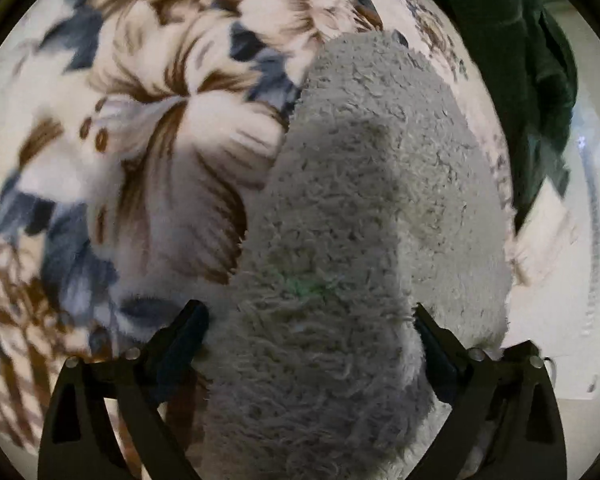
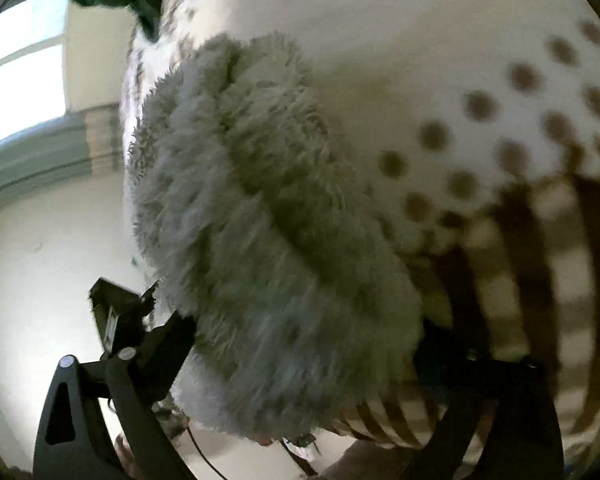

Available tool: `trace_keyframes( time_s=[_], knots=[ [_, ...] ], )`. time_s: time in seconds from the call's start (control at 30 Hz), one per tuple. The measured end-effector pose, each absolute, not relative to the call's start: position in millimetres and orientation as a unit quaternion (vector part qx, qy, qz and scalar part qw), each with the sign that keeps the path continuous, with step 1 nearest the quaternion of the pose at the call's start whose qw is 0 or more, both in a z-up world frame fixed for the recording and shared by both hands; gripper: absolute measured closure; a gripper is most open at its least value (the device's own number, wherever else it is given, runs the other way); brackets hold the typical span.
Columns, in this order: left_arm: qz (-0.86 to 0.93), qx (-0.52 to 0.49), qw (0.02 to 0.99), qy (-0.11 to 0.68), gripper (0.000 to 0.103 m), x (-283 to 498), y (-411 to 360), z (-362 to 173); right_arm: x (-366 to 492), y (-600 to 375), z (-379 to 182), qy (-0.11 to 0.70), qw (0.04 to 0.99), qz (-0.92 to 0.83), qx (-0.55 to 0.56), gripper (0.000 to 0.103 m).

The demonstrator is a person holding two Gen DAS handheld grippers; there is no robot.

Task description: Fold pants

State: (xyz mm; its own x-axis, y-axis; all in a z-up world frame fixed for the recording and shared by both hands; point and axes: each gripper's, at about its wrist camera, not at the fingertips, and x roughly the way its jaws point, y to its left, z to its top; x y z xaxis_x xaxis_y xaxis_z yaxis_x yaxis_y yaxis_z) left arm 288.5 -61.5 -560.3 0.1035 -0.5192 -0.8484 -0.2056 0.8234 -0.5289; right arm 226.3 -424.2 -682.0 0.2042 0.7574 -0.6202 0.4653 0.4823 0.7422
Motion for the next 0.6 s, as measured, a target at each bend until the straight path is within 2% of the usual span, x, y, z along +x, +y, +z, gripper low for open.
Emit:
trace_keyframes(
  time_s=[0.37,0.4,0.43,0.5,0.53,0.6],
  knots=[
    [-0.164,-0.366,0.653,0.642,0.004,287.6,-46.7,-574.6,262.5,-397.4,-698.0,0.631,0.570,0.159,0.502,0.000],
    [-0.168,-0.377,0.651,0.637,0.006,287.1,-46.2,-573.1,261.8,-396.1,-694.2,0.626,0.574,0.159,0.503,0.011],
    [-0.174,-0.386,0.650,0.632,0.010,286.4,-46.4,-570.0,260.6,-394.7,-690.8,0.621,0.578,0.162,0.503,0.037],
    [-0.187,-0.381,0.656,0.624,0.034,284.6,-48.1,-558.3,258.0,-390.8,-681.7,0.616,0.587,0.156,0.502,0.046],
    [-0.195,-0.373,0.664,0.618,0.039,284.8,-50.0,-550.2,258.3,-388.9,-677.1,0.611,0.595,0.154,0.499,0.052],
    [-0.203,-0.374,0.670,0.608,0.048,284.0,-48.6,-539.9,259.2,-385.4,-665.0,0.604,0.606,0.150,0.495,0.054]
  ],
)
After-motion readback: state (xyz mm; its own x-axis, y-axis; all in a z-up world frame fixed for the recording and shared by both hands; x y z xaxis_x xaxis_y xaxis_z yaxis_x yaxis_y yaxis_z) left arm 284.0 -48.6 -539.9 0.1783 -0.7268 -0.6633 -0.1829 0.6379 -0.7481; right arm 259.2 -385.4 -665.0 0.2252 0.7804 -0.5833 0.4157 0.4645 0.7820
